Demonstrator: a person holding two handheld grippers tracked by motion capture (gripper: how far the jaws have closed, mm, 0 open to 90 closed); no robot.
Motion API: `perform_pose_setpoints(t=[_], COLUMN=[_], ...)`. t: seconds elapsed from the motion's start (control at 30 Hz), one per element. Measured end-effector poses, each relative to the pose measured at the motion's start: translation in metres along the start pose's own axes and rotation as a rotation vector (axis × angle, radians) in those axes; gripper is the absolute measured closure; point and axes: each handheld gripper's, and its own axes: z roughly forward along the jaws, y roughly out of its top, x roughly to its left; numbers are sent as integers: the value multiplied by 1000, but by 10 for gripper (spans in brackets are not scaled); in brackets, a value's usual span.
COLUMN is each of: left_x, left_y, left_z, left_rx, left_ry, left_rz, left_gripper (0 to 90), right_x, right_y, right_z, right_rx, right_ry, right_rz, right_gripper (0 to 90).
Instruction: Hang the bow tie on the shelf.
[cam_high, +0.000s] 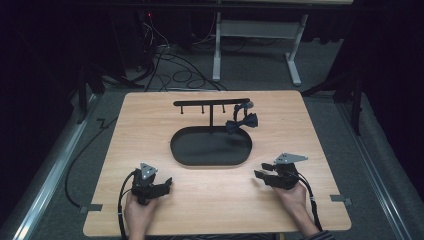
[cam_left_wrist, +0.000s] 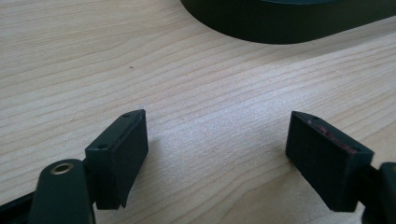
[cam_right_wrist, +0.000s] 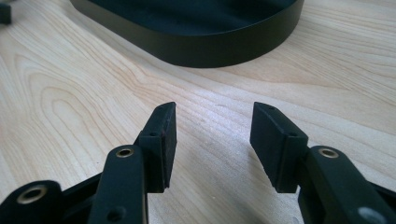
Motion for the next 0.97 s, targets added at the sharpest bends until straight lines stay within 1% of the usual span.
perform_pose_setpoints(t=[0.17, 0.23, 0.27, 0.3, 0.33, 0.4, 0.97], left_x=[0, 0, 0, 0, 0, 0, 0], left_y=[0, 0, 0, 0, 0, 0, 0], left_z=[0, 0, 0, 0, 0, 0, 0], left_rx=[0, 0, 0, 0, 0, 0, 1], left_ry=[-1, -1, -1, -1, 0, 0, -1], left_rz=[0, 0, 0, 0, 0, 0, 0], left_gripper=[214, 214, 214, 214, 214, 214, 215], right_x=[5, 8, 11, 14, 15, 15, 16], right_y=[-1, 0, 0, 0, -1, 0, -1], right_z=[5, 7, 7, 8, 8, 9, 9], right_rx=[34, 52, 58, 62, 62, 64, 66], right_ry=[-37, -58, -71, -91, -95, -86, -87], right_rz=[-41, -71, -92, -124, -133, -127, -126], right_gripper=[505, 479, 473, 466, 467, 463, 437])
